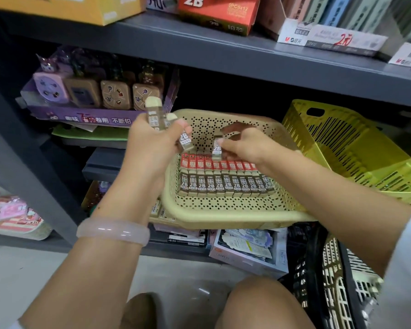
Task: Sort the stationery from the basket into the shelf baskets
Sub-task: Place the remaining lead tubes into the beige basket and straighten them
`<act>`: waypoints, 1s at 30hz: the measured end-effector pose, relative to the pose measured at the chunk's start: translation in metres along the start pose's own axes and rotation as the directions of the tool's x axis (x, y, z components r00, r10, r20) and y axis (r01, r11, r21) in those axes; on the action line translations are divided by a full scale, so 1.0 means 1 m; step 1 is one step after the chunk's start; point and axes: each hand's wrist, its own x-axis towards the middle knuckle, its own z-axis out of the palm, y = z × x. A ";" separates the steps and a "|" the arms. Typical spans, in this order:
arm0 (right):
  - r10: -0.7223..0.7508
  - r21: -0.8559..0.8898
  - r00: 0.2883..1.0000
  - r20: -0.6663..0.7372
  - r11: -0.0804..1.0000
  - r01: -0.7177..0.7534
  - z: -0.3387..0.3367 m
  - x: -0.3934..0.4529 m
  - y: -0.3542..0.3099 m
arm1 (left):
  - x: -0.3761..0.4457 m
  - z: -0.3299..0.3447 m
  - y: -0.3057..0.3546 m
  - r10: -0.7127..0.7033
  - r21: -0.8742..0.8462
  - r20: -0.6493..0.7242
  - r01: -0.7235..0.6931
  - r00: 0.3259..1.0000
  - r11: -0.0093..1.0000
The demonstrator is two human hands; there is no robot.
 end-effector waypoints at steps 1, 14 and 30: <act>0.034 -0.007 0.998 0.054 0.999 -0.034 0.006 0.003 0.000 | 0.001 -0.004 0.001 0.008 0.001 -0.003 -0.008 1.000 1.000; 0.171 0.129 0.951 0.258 0.969 -0.210 0.058 0.010 0.004 | 0.000 -0.007 -0.005 0.074 0.120 -0.006 -0.073 0.997 0.990; -0.377 0.290 0.910 0.172 0.902 0.319 0.033 -0.015 -0.029 | -0.002 -0.007 -0.003 0.081 0.103 0.011 -0.082 0.997 0.991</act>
